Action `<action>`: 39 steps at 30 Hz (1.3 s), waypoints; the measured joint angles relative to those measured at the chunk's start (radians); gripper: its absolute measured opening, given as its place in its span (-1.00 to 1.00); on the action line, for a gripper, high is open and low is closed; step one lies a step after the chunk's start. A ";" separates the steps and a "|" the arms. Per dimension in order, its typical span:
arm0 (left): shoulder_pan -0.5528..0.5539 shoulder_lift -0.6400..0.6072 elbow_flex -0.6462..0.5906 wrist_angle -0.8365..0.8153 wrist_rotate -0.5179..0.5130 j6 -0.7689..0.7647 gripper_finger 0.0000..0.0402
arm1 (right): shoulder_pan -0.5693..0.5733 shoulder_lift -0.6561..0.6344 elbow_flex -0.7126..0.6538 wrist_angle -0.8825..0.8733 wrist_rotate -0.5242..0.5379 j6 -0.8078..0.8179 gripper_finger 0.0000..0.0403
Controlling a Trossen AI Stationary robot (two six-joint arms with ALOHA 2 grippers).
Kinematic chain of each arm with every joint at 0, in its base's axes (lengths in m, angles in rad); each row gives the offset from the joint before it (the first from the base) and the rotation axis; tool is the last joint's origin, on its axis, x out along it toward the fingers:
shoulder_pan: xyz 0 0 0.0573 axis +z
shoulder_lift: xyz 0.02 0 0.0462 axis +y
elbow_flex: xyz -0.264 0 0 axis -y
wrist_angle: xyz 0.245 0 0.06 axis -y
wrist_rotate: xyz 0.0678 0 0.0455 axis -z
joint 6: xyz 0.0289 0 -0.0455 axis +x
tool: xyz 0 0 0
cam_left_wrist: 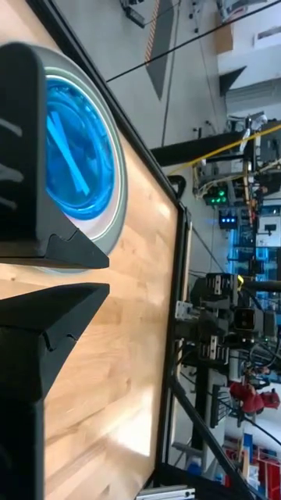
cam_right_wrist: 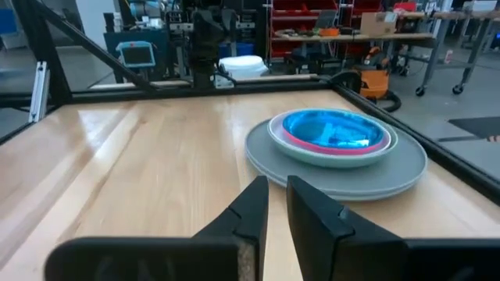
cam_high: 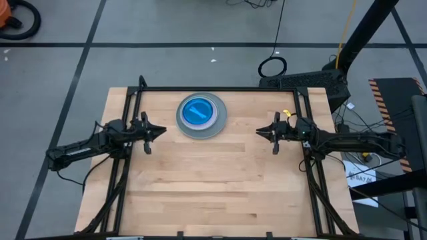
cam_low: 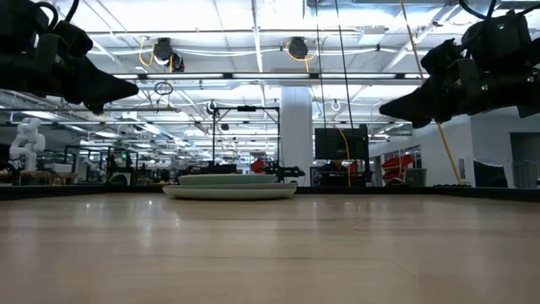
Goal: Stack plastic plates
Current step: Return to Home Position
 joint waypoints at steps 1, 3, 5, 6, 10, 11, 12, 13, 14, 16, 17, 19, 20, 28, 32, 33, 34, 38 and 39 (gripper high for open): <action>0.000 0.000 0.000 -0.001 0.000 0.000 -0.77 | 0.000 -0.022 0.000 -0.017 0.000 0.000 -0.79; 0.000 0.000 0.000 -0.001 0.000 0.000 -0.77 | -0.002 -0.080 0.000 -0.045 0.000 -0.056 -0.79; 0.000 0.000 0.000 0.000 0.000 0.000 -0.77 | 0.007 -0.175 0.000 -0.138 0.016 -0.125 -0.79; 0.000 0.000 0.000 0.000 0.000 0.000 -0.77 | 0.024 -0.232 -0.001 -0.194 0.029 -0.123 -0.79; 0.000 -0.001 0.000 0.002 0.000 0.000 -0.77 | 0.099 -0.360 -0.001 -0.423 0.001 -0.180 -0.79; 0.000 0.001 0.000 0.000 -0.001 0.001 -0.77 | 0.105 -0.384 -0.001 -0.437 0.002 -0.213 -0.79; 0.000 0.002 0.000 -0.008 -0.001 0.001 -0.77 | 0.107 -0.406 -0.001 -0.430 0.004 -0.235 -0.79; 0.000 0.003 0.000 -0.006 -0.001 0.001 -0.77 | 0.108 -0.423 -0.001 -0.425 0.014 -0.245 -0.79; 0.000 0.002 0.000 -0.005 -0.001 0.001 -0.77 | 0.107 -0.437 -0.001 -0.424 0.043 -0.254 -0.79; 0.000 0.003 0.000 -0.007 -0.001 0.001 -0.77 | 0.102 -0.461 -0.001 -0.493 0.117 -0.274 -0.79; 0.000 0.003 0.000 -0.007 -0.001 0.001 -0.77 | 0.097 -0.476 -0.001 -0.513 0.144 -0.276 -0.79; 0.000 0.004 0.000 -0.006 -0.001 0.001 -0.77 | 0.092 -0.514 -0.001 -0.585 0.157 -0.270 -0.79; 0.000 0.008 0.000 -0.006 -0.001 0.001 -0.77 | 0.091 -0.536 -0.001 -0.617 0.158 -0.262 -0.79; 0.000 0.013 0.000 -0.007 -0.001 0.001 -0.77 | 0.087 -0.668 -0.001 -0.632 0.204 -0.294 -0.79; 0.000 0.012 0.000 -0.006 -0.001 0.001 -0.77 | 0.082 -0.743 -0.001 -0.608 0.208 -0.388 -0.79; 0.000 0.012 0.000 -0.006 -0.001 0.001 -0.77 | 0.082 -0.741 -0.001 -0.614 0.205 -0.382 -0.79; 0.000 0.013 0.000 -0.007 -0.001 0.000 -0.77 | 0.083 -0.741 -0.001 -0.616 0.207 -0.356 -0.79; 0.000 0.012 0.000 0.000 -0.003 0.001 -0.77 | 0.083 -0.741 0.001 -0.638 0.206 -0.351 -0.79; 0.000 0.012 0.000 -0.002 -0.004 0.001 -0.77 | 0.083 -0.741 0.001 -0.637 0.205 -0.350 -0.79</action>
